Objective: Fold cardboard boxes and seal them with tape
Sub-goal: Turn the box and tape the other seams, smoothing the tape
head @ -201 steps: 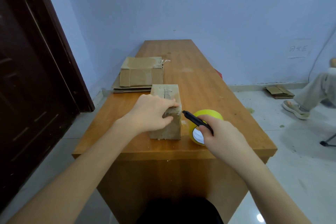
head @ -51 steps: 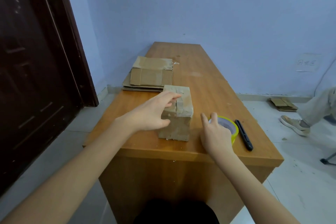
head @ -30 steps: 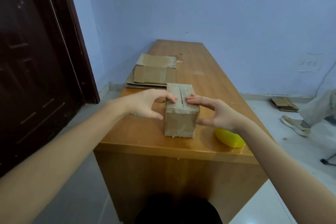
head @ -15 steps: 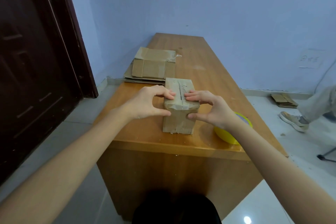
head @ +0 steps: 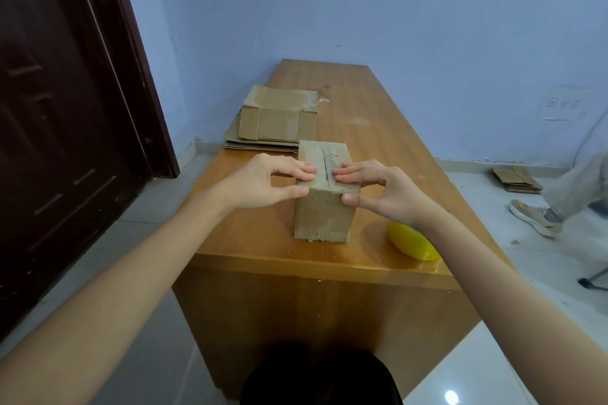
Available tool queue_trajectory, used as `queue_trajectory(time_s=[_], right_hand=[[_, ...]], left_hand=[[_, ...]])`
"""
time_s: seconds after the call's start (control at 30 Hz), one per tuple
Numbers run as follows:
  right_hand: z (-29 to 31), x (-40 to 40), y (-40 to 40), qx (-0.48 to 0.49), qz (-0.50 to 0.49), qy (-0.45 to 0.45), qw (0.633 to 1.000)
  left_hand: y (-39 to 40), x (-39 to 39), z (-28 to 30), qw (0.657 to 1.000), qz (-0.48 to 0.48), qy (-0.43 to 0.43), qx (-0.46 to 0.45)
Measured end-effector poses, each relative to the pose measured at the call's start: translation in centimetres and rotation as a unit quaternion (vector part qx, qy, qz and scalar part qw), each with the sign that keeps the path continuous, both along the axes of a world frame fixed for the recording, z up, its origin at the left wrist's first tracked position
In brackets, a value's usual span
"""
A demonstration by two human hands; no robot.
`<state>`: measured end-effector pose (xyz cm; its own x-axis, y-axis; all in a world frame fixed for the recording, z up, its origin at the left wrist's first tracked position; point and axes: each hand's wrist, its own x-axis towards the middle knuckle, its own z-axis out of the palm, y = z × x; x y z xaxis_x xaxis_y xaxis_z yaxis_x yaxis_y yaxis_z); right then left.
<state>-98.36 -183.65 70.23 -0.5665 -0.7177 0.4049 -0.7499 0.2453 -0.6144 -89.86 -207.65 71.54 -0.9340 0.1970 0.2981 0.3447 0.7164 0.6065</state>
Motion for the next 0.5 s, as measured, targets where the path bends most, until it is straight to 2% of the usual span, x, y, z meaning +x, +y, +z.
queue_trajectory(time_s=[0.13, 0.3, 0.43, 0.5], right_hand=[[-0.6, 0.1, 0.0, -0.023, -0.001, 0.011, 1.0], [-1.9, 0.3, 0.2, -0.03, 0.016, 0.032, 0.999], [-3.4, 0.9, -0.3, -0.028, 0.02, 0.064, 0.997], [-3.6, 1.2, -0.6, -0.049, 0.013, 0.04, 0.998]], left_hand=[[0.5, -0.2, 0.3, 1.0, 0.015, 0.019, 0.006], [0.2, 0.3, -0.2, 1.0, 0.001, -0.012, 0.025], [1.0, 0.4, -1.9, 0.998, 0.019, 0.051, 0.016], [1.3, 0.4, -2.3, 0.999, 0.016, 0.045, -0.01]])
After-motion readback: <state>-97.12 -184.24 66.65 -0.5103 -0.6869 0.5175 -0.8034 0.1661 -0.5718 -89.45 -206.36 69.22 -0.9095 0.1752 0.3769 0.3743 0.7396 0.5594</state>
